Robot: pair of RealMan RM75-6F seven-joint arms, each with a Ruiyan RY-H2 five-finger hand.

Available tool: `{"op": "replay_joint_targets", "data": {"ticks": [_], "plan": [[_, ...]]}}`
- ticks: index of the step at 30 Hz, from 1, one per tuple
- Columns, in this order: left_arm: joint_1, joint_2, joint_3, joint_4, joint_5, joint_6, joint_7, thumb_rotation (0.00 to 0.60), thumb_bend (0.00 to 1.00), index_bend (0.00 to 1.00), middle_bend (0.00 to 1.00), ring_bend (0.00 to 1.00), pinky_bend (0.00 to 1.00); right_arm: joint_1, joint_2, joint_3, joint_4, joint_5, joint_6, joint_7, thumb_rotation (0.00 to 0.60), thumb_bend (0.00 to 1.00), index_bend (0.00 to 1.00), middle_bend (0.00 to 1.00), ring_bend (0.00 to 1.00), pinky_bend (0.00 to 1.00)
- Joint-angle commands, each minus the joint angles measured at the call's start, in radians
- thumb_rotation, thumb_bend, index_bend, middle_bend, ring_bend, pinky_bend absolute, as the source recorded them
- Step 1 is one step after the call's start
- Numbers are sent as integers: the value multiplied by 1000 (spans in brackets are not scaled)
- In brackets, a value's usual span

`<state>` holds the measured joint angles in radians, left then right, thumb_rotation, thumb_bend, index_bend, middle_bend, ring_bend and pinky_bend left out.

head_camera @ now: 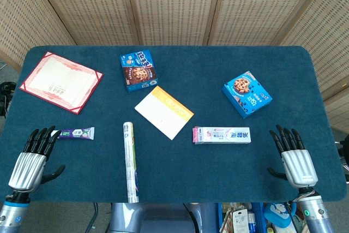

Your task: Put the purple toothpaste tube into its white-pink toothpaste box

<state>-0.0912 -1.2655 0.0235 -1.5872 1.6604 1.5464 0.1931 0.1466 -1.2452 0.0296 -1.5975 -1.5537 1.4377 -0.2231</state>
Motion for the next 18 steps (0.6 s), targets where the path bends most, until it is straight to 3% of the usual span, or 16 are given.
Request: {"op": "replay_joint_targets", "data": {"ticks": [1,18], "plan": [[0,-1,0,1,-1,0,1,600,231,0,0,0,0,0,0,0,2,0,-1,0,600,0,0,0,0,0],[-4,-2,-7,9,-5,-5,-15,600,230,0,0,0,0,-1,0,1,-6,-1,-1,-4,600,0,0,0,0,0]]}}
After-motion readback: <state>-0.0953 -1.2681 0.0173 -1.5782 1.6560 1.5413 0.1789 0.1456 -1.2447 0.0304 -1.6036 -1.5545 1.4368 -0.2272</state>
